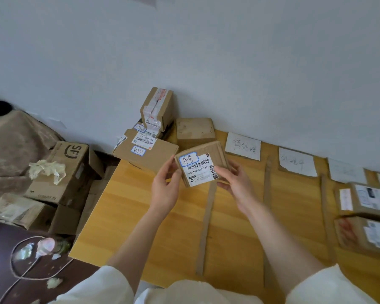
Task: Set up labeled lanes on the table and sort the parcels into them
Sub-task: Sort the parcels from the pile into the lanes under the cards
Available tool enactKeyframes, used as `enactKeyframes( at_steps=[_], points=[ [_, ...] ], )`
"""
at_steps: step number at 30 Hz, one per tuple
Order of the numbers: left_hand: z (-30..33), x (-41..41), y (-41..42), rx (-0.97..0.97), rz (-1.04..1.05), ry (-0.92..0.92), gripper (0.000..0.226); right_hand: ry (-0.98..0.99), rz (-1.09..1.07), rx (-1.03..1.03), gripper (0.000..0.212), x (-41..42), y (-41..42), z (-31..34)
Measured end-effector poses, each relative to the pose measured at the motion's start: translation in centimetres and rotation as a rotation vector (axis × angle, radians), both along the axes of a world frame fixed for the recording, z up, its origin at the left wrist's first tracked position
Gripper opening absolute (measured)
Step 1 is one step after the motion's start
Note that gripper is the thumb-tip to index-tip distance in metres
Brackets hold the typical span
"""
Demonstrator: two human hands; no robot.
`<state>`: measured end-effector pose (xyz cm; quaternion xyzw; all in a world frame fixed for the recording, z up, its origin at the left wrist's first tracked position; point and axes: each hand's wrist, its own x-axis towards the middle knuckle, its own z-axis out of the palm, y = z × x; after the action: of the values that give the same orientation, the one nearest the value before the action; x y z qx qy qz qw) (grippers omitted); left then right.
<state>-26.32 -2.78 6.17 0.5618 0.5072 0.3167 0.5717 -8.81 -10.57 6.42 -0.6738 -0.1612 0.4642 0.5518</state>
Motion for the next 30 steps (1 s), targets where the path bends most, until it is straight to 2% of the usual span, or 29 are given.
enactKeyframes(
  at_steps=[5, 8, 14, 22, 27, 30],
  points=[
    [-0.3, 2.0, -1.7, -0.002, -0.093, 0.033, 0.042, 0.050, -0.071, -0.017, 0.074, 1.3, -3.9, -0.9],
    [-0.2, 3.0, -3.1, 0.003, -0.143, 0.043, 0.041, 0.049, -0.125, -0.033, 0.071, 2.0, -6.2, -1.3],
    [0.1, 5.3, -6.8, 0.024, -0.241, 0.157, 0.032, 0.257, -0.283, 0.019, 0.070, 4.1, -10.7, -1.2],
    [-2.2, 10.9, -14.6, 0.060, -0.364, 0.357, 0.028, 0.320, -0.435, 0.037, 0.037, 9.2, -20.3, -1.0],
    [-3.1, 15.9, -20.5, 0.058, -0.518, 0.427, 0.029, 0.353, -0.623, 0.020, 0.034, 13.7, -27.6, -1.3],
    [-3.3, 18.9, -23.7, 0.060, -0.587, 0.450, 0.028, 0.359, -0.723, 0.015, 0.045, 16.2, -31.6, -1.7]
  ],
)
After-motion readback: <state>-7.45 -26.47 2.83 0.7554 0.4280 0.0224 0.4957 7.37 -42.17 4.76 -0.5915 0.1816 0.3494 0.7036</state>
